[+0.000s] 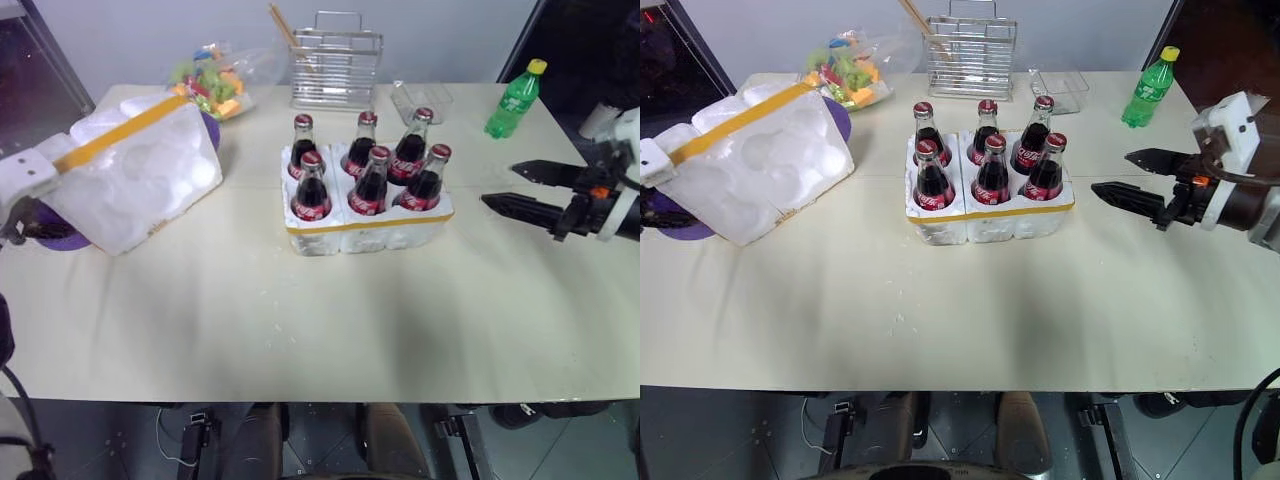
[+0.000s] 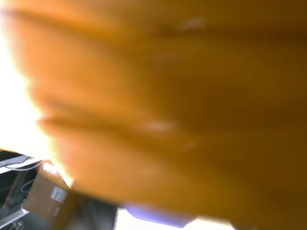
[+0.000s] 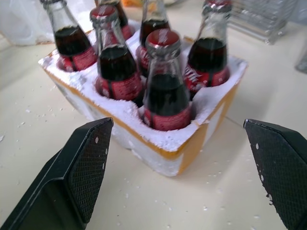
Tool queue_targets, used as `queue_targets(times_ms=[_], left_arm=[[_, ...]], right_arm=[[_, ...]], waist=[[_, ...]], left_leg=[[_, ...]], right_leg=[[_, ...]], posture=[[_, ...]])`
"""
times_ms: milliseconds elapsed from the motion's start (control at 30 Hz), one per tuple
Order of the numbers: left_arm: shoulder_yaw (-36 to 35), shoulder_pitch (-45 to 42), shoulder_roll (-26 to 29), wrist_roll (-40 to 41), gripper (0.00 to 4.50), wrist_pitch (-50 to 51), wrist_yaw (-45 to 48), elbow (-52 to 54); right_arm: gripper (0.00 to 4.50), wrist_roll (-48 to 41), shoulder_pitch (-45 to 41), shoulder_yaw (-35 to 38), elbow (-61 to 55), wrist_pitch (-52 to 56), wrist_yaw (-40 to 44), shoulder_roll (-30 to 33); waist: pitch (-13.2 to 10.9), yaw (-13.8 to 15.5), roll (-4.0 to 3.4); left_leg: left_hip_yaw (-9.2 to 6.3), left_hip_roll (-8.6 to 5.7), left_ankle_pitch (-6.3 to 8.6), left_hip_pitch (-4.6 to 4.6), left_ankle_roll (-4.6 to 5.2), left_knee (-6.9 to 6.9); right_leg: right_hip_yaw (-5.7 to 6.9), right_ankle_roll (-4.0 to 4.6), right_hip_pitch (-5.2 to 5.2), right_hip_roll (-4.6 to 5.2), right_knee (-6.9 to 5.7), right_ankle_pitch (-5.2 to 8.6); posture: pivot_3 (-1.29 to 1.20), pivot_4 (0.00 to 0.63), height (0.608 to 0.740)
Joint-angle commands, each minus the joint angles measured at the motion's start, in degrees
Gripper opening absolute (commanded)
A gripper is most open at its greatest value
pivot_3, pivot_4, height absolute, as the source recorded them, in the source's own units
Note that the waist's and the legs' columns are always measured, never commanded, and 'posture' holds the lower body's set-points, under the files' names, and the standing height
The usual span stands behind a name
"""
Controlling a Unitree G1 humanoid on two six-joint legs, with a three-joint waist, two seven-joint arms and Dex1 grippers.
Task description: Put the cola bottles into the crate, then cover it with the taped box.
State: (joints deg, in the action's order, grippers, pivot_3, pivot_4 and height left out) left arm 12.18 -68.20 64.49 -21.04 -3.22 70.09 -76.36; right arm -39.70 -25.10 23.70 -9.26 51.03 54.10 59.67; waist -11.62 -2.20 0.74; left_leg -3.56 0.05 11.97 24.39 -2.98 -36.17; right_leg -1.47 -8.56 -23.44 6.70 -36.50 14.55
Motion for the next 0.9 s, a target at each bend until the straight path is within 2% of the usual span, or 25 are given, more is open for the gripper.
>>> queue_targets(times_ms=[33, 67, 100, 367, 567, 667, 767, 900], left_arm=[[-0.4, -0.4, 0.8, -0.6, 0.65, 0.3, -0.3, -0.4], [-0.4, -0.3, 0.8, -0.6, 0.42, 0.3, -0.5, -0.3], [-0.6, -0.3, 0.8, -0.4, 0.39, 0.3, -0.6, -0.3], [-4.0, -1.3, 1.8, 2.7, 0.39, -0.1, 1.9, 0.8], [-9.5, -3.5, 2.1, 8.3, 0.39, -3.7, 3.2, 4.6], [-11.1, -1.9, 1.2, 10.8, 0.39, -8.3, 4.3, 9.7], [-12.7, -0.5, -0.9, 14.0, 0.39, -7.9, 4.2, 16.7], [-12.8, 2.9, -5.0, 15.0, 0.39, -7.6, -1.1, 32.1]], right_arm=[[4.50, -1.4, 0.6, 3.0, -2.4, 0.4, -0.5, 1.3], [4.50, -1.5, 0.8, 3.2, -2.5, 0.4, -0.6, 1.3], [4.50, -1.5, 1.1, 3.3, -2.7, 0.4, -0.7, 1.2], [4.50, -2.1, 1.6, 3.5, -2.9, 0.6, -1.4, 1.5], [4.50, -1.6, 1.9, 3.5, -2.1, 0.2, -1.6, 1.6], [4.50, -1.0, 2.4, 3.4, -1.8, -0.1, -1.3, 2.2], [4.50, -1.6, 2.7, 3.9, -1.1, 0.9, -0.7, 3.1], [4.50, -1.2, 3.1, 4.8, -0.9, 0.4, -1.3, 3.5]], waist=[[0.0, 0.0, 0.00], [0.0, 0.0, 0.00], [0.0, 0.0, 0.00], [0.0, 0.0, 0.01], [0.0, 0.0, 0.04], [0.0, 0.0, 0.04], [0.0, 0.1, 0.04], [0.0, 0.1, 0.04]], left_leg=[[-0.01, 0.00, 0.00, 0.00, 0.00, 0.00], [-0.01, 0.00, 0.00, -0.02, 0.00, 0.00], [-0.01, 0.00, 0.00, -0.03, 0.00, 0.00], [-0.01, 0.00, 0.00, -0.02, 0.00, -0.02], [-0.03, 0.00, 0.00, 0.01, 0.00, -0.03], [-0.03, 0.00, 0.00, 0.02, 0.00, -0.05], [-0.03, 0.00, 0.00, 0.02, 0.00, -0.04], [-0.03, 0.00, 0.00, 0.01, 0.00, -0.05]], right_leg=[[0.00, 0.00, 0.00, 0.00, -0.02, 0.00], [0.00, 0.01, 0.00, 0.00, -0.06, 0.00], [0.00, 0.01, 0.00, 0.00, -0.06, 0.00], [0.00, 0.01, -0.02, 0.00, -0.13, 0.01], [0.00, 0.01, -0.04, 0.00, -0.12, 0.01], [0.00, 0.01, -0.04, 0.00, -0.12, 0.01], [0.00, 0.01, -0.03, 0.00, -0.12, 0.01], [-0.01, 0.01, -0.02, 0.00, -0.14, 0.01]], posture=[[0.00, 0.150, 0.739], [0.00, 0.150, 0.739], [0.00, 0.150, 0.739], [0.00, 0.150, 0.739], [0.00, 0.150, 0.739], [0.00, 0.150, 0.739], [0.00, 0.150, 0.739], [0.00, 0.150, 0.739]])
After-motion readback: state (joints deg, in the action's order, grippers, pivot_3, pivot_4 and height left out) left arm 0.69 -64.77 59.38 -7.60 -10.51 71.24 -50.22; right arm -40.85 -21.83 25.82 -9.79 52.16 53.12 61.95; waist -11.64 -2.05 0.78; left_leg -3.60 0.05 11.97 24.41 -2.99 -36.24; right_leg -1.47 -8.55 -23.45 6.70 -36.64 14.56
